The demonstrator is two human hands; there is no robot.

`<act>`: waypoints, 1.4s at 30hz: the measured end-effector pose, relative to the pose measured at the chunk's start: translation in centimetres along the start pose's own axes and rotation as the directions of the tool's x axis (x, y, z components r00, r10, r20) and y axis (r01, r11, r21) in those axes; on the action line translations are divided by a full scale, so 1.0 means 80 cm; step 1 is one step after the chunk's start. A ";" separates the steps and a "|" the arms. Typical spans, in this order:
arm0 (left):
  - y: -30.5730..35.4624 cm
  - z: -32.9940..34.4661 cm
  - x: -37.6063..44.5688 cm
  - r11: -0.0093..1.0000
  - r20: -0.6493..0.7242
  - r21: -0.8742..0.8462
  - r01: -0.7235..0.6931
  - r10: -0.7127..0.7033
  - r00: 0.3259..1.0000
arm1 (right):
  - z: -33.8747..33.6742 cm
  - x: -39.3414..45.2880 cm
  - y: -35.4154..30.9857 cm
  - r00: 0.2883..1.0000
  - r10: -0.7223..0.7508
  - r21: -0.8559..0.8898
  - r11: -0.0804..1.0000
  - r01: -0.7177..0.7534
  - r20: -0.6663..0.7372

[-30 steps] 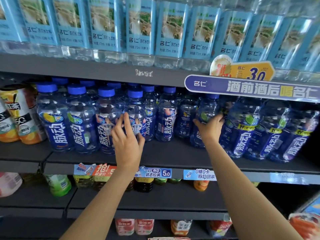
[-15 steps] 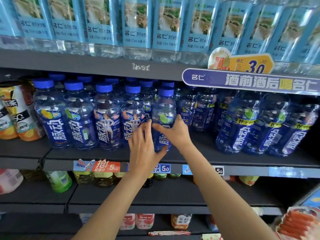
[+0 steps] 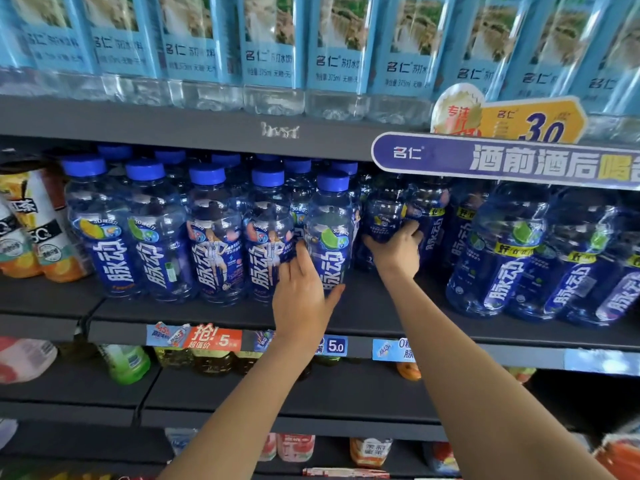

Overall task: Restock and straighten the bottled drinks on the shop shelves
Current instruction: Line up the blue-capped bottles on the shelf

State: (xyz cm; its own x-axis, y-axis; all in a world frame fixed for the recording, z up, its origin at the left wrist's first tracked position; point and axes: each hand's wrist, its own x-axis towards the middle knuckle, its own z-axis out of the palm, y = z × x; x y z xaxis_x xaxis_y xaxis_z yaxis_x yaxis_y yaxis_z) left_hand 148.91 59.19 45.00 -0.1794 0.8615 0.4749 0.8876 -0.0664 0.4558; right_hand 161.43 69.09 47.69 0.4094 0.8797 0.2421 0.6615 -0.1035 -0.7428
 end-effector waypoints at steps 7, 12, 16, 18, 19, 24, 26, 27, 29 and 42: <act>-0.001 -0.001 0.006 0.997 0.045 0.066 0.030 -0.033 0.998 | -0.029 0.012 0.031 0.984 -0.152 0.035 0.988 0.150 0.088; 0.002 -0.006 0.004 0.998 0.055 0.054 0.035 -0.038 0.998 | -0.064 0.018 0.050 0.951 -0.139 0.084 0.989 0.121 0.277; 0.003 -0.007 0.002 0.998 0.052 0.045 0.041 -0.043 0.998 | -0.052 0.008 0.040 0.933 -0.106 0.134 0.989 0.063 0.344; 0.004 -0.007 0.001 0.998 0.058 0.046 0.044 -0.047 0.997 | -0.038 0.003 0.030 0.962 -0.084 0.085 0.994 0.064 0.258; 0.005 -0.007 0.001 0.998 0.060 0.046 0.045 -0.048 0.997 | -0.032 0.002 0.028 0.978 -0.073 0.079 0.995 0.059 0.195; 0.003 -0.006 0.002 0.998 0.062 0.034 0.052 -0.054 0.997 | -0.036 0.002 0.035 0.983 -0.119 0.146 0.984 0.098 0.142; 0.003 -0.005 0.002 0.998 0.073 0.038 0.057 -0.060 0.996 | -0.049 0.006 0.039 0.966 -0.137 0.212 0.973 0.090 0.221; 0.003 -0.005 0.002 0.997 0.075 0.042 0.062 -0.065 0.995 | -0.054 0.008 0.041 0.956 -0.139 0.258 0.964 0.070 0.260; 0.004 -0.004 0.001 0.996 0.070 0.052 0.076 -0.079 0.994 | -0.059 0.013 0.045 0.936 -0.133 0.341 0.940 0.015 0.327; 0.011 0.001 -0.005 0.995 0.047 0.040 0.096 -0.098 0.994 | -0.027 -0.005 0.042 0.935 -0.113 0.297 0.955 0.008 0.336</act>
State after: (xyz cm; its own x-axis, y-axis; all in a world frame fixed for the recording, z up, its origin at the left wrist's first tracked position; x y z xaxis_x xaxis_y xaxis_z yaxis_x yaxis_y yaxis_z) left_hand 149.77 58.86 45.15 -0.2455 0.8864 0.3924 0.8825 0.0369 0.4688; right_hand 164.84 67.39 46.46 0.0965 0.9903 0.1002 0.4482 0.0466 -0.8927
